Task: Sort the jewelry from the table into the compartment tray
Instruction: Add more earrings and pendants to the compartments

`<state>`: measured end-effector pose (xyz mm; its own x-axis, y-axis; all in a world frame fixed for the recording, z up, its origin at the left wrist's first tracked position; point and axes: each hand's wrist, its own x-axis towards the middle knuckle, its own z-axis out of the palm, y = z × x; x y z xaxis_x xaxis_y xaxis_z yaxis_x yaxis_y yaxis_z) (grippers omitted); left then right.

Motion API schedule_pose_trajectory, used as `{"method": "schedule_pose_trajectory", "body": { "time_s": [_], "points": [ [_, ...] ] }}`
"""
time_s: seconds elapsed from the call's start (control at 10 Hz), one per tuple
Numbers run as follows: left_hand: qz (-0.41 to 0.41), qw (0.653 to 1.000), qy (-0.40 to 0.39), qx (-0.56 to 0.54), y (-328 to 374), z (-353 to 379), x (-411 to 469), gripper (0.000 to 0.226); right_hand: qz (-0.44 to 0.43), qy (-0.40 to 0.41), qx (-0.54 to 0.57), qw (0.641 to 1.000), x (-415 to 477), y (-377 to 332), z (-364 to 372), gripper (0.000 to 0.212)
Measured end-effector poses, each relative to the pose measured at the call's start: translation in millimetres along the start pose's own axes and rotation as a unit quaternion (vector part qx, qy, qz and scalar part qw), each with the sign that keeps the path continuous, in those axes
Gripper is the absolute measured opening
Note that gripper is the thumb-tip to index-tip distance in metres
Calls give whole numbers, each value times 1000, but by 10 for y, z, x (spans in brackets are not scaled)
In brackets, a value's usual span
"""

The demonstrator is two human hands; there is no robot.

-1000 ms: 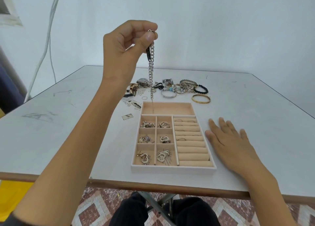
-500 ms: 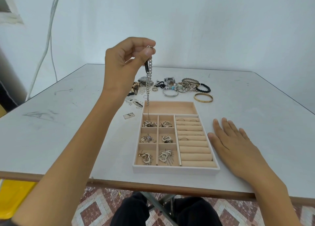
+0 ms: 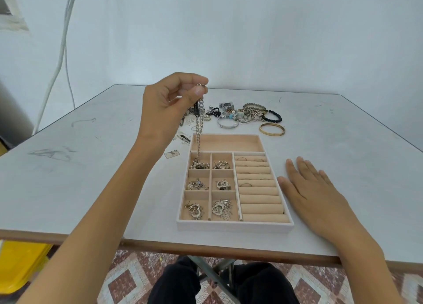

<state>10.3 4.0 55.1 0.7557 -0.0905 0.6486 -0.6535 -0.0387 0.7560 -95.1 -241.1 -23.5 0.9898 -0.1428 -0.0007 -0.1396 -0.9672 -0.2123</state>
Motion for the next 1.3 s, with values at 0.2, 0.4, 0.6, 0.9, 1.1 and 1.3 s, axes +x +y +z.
{"method": "schedule_pose_trajectory", "body": {
  "time_s": [0.2,0.4,0.6,0.9,1.1,1.3],
  "points": [
    [-26,999,-12,24,-131,8,-113,11,-2,4,4,1000,0,7,5,61],
    [-51,996,-34,57,-235,-33,-234,12,-1,8,6,1000,13,20,23,61],
    [-60,992,-70,82,-275,-50,-318,13,-1,11,6,1000,23,22,25,61],
    [-92,985,-94,110,-388,-95,-394,15,-3,13,12,1000,17,23,24,61],
    [-90,979,-114,141,-405,-127,-415,13,-2,13,15,1000,15,25,20,61],
    [-56,970,-126,203,-421,-154,-438,13,-2,14,16,1000,12,21,21,60]
  ]
}}
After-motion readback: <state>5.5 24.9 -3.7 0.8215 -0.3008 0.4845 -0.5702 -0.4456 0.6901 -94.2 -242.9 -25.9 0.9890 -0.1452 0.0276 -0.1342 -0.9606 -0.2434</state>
